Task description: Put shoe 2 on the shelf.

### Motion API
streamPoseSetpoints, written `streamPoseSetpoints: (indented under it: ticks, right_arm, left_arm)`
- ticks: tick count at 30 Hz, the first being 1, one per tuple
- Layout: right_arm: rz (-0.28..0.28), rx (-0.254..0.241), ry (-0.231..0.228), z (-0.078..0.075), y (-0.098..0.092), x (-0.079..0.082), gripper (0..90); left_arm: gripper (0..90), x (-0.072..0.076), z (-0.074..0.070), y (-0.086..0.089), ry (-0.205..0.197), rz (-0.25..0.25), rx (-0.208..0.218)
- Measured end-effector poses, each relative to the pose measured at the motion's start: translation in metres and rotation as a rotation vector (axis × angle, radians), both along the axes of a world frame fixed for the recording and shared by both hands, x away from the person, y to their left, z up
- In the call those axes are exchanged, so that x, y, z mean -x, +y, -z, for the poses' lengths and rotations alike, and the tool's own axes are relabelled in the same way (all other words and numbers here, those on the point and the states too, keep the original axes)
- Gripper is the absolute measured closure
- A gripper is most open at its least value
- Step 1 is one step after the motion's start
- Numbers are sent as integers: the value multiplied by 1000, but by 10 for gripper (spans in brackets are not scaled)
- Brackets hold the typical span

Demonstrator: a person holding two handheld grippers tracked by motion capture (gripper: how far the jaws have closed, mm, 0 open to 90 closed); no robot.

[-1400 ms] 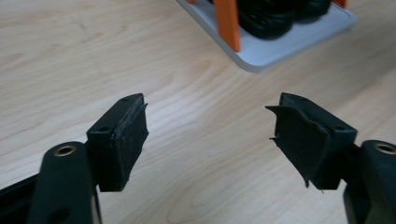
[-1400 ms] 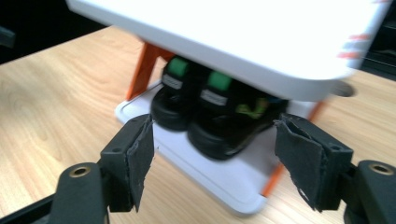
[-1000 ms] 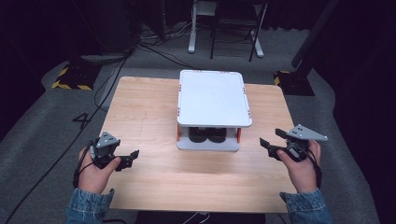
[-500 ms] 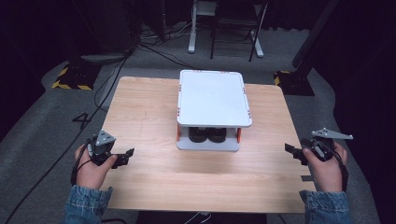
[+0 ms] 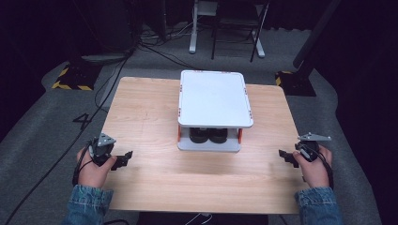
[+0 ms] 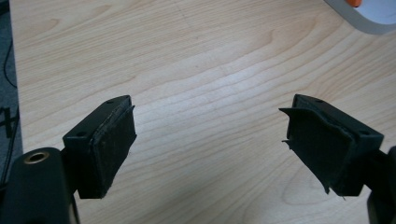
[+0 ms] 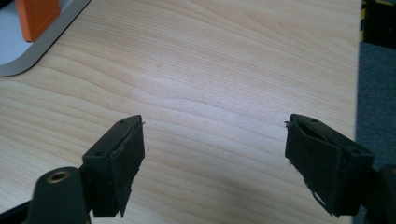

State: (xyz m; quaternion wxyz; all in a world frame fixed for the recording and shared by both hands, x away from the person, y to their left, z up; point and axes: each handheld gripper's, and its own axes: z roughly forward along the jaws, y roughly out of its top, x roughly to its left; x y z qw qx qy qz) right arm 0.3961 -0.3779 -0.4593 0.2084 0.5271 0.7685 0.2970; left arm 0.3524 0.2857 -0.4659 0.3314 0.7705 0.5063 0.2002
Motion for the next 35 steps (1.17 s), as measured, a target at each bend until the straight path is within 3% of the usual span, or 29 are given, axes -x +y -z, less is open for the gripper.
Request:
streamPoseSetpoints:
  ticks: [3, 7, 10, 12, 16, 20, 24, 29, 35]
  right_arm:
    - [-7, -43, -24, 10, 0, -3, 202]
    - [10, -8, -75, 18, 3, -7, 195]
    - [-1, -37, -83, 24, 7, -10, 164]
    - [-18, -53, -78, 27, 10, -12, 164]
    - [-33, -36, -103, 31, 12, -14, 164]
    - [22, -47, -92, 39, 11, -19, 172]
    - [25, -34, -83, 45, 8, -24, 154]
    - [30, -28, -79, 45, 8, -25, 139]
    - [82, -24, -83, 45, 11, -20, 134]
  left_arm:
    - [161, -2, 5, 2, 4, 3, -4]
    - [171, -5, 12, 1, 16, 14, -7]
    - [171, -6, 15, 0, 1, 20, -19]
    - [179, -7, 18, 0, -42, 17, -35]
    - [185, -9, 21, -2, -61, 10, -58]
    - [179, -10, 22, -3, -36, 5, -49]
    - [171, -14, 26, -3, 11, -12, -51]
    - [171, -16, 28, -4, 14, -9, -44]
    - [173, -19, 28, -3, 18, -17, -9]
